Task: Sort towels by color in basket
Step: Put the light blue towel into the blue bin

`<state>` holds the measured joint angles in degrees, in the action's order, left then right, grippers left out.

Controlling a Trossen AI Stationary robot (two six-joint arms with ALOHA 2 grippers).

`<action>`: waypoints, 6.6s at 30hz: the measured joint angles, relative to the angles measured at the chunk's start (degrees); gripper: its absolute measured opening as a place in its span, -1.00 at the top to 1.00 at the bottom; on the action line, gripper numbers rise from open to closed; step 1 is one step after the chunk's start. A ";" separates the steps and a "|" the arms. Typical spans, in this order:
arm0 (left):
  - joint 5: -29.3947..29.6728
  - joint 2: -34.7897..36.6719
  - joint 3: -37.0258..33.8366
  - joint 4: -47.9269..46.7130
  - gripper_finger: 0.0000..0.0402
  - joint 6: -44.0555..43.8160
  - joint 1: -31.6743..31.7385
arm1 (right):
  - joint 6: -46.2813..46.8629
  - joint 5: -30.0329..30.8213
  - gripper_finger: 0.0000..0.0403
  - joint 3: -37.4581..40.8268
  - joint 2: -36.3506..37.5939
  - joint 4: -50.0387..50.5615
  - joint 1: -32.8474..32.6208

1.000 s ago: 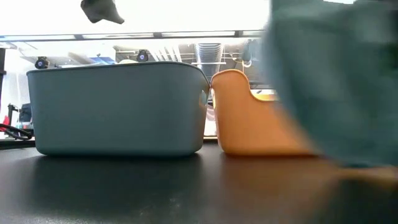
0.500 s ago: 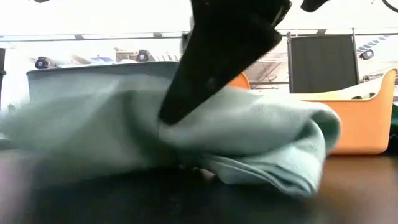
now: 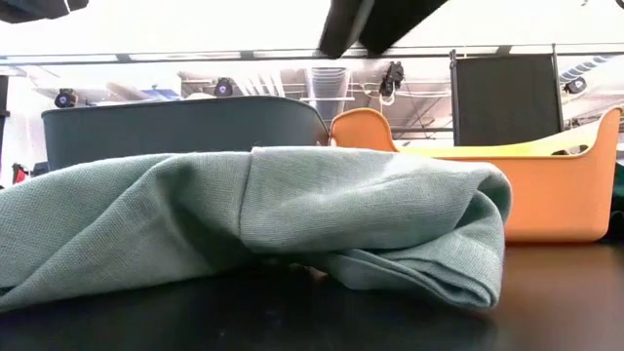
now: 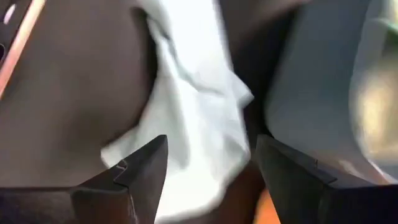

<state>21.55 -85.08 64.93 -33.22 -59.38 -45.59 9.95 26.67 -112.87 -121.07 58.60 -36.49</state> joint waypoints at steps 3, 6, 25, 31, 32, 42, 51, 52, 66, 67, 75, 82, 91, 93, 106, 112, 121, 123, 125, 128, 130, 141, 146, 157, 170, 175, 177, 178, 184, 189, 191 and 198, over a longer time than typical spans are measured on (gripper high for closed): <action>1.16 -4.55 3.79 -1.52 -0.62 -1.87 0.05 | 8.55 1.31 -0.19 0.02 3.16 4.60 -2.94; 1.53 -9.23 8.99 -6.42 -0.62 -4.01 0.55 | 15.45 3.37 -0.16 0.53 5.56 7.30 -6.08; 4.29 -27.85 17.92 -1.33 -0.62 -0.01 6.53 | 45.32 9.40 -0.10 4.52 11.08 16.49 -15.26; 2.07 -32.62 17.92 0.77 -0.60 2.30 9.28 | 45.95 8.20 -0.09 4.54 11.06 16.70 -15.26; 1.09 -33.24 17.92 0.95 -0.58 2.33 9.65 | 45.76 8.07 -0.09 4.54 11.08 17.12 -15.26; -1.41 -33.47 17.88 -3.23 0.40 -0.04 11.00 | 53.43 6.93 -0.09 4.58 16.13 30.23 -16.13; 0.43 -20.35 18.65 -6.80 0.88 4.00 10.35 | 51.91 14.92 -0.09 7.28 25.33 31.18 -16.99; 1.43 -18.06 19.33 -8.21 0.90 4.99 10.21 | 51.98 15.53 -0.09 7.80 26.02 31.17 -16.99; 13.54 2.98 17.16 -38.41 0.97 11.67 22.79 | 57.36 21.34 -0.09 11.22 27.10 31.02 -14.37; 11.61 2.79 15.42 -37.50 0.97 13.01 24.23 | 58.18 21.36 -0.09 11.27 27.09 30.93 -13.74; -3.70 -2.51 -0.27 -2.93 0.98 25.65 28.94 | 61.78 20.32 -0.09 11.20 28.05 30.89 -8.21; -7.11 -10.15 -3.28 6.31 0.97 22.90 33.54 | 67.44 11.65 -0.09 10.92 30.67 31.14 -0.84; -5.10 -15.38 -3.06 6.27 0.83 18.64 38.10 | 77.03 5.96 -0.09 11.21 35.71 31.41 14.65; -5.03 -16.01 -3.08 4.98 0.82 17.27 39.37 | 76.86 4.30 -0.09 11.78 36.71 31.39 19.76; -14.90 -15.12 -2.93 4.30 0.53 20.29 42.91 | 55.37 -5.17 -0.09 24.70 38.03 30.96 55.93; -20.40 -13.55 -2.35 -1.38 0.05 23.55 44.27 | 41.96 -6.14 -0.09 36.68 37.81 22.62 70.85; -20.54 -13.63 5.98 -16.91 -0.47 28.71 44.62 | 29.24 -6.19 -0.09 50.99 34.24 -3.80 85.92; -19.35 -14.11 7.36 -16.70 -0.52 28.99 44.73 | 28.08 -6.16 -0.09 52.72 32.42 -6.77 87.77; -19.10 -14.75 8.21 -16.70 -0.55 29.49 45.29 | 26.61 -6.32 -0.09 54.06 30.23 -8.88 89.02; -19.04 -15.52 9.54 -16.25 -0.56 30.62 46.37 | 23.36 -8.09 -0.07 55.66 27.13 -11.78 90.08; -19.22 -15.70 10.52 -17.23 -0.56 31.29 47.17 | 21.18 -9.39 0.00 56.40 25.53 -14.24 90.11; -25.35 -15.27 19.79 -30.07 -0.57 38.83 48.61 | 10.00 -12.51 0.90 56.40 29.42 -20.76 88.43; -20.33 -15.21 16.10 -27.62 -0.55 40.32 49.39 | 8.91 -19.64 0.91 55.51 36.61 -24.51 84.42; -20.81 -15.16 4.12 4.91 -0.54 45.39 48.34 | 17.13 -36.63 0.91 55.22 36.76 -52.04 71.31; -20.75 -15.16 16.05 -16.11 -0.54 44.92 48.27 | 24.54 -36.13 0.87 51.53 22.64 -56.60 66.41; -20.05 -13.18 21.68 -20.18 -0.54 45.14 48.27 | 26.68 -36.15 0.60 48.90 18.90 -56.31 65.52; -17.52 -11.66 23.06 -19.57 -0.54 45.32 48.27 | 26.69 -37.69 0.45 47.24 18.04 -56.37 64.93; -15.98 -10.74 23.40 -18.93 -0.54 45.42 48.39 | 26.57 -38.59 0.37 46.48 17.86 -56.24 64.58; -13.27 -6.48 22.29 -15.10 -0.54 43.69 52.58 | 25.76 -38.94 -0.01 44.09 23.55 -55.10 63.86; -13.84 -8.66 21.77 -9.55 -0.54 44.07 58.01 | 22.54 -38.52 -0.21 43.93 30.09 -48.55 63.87; -14.67 -11.02 21.77 -6.86 -0.54 44.01 60.68 | 20.80 -38.00 -0.28 44.03 32.68 -44.63 63.84; -16.58 -23.38 25.44 -5.52 -0.54 39.04 67.79 | 18.57 -32.30 -0.48 45.27 43.86 -32.35 62.96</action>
<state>4.96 -108.46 90.36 -38.74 -20.34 22.20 28.51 -5.63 -67.61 -77.22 26.25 26.48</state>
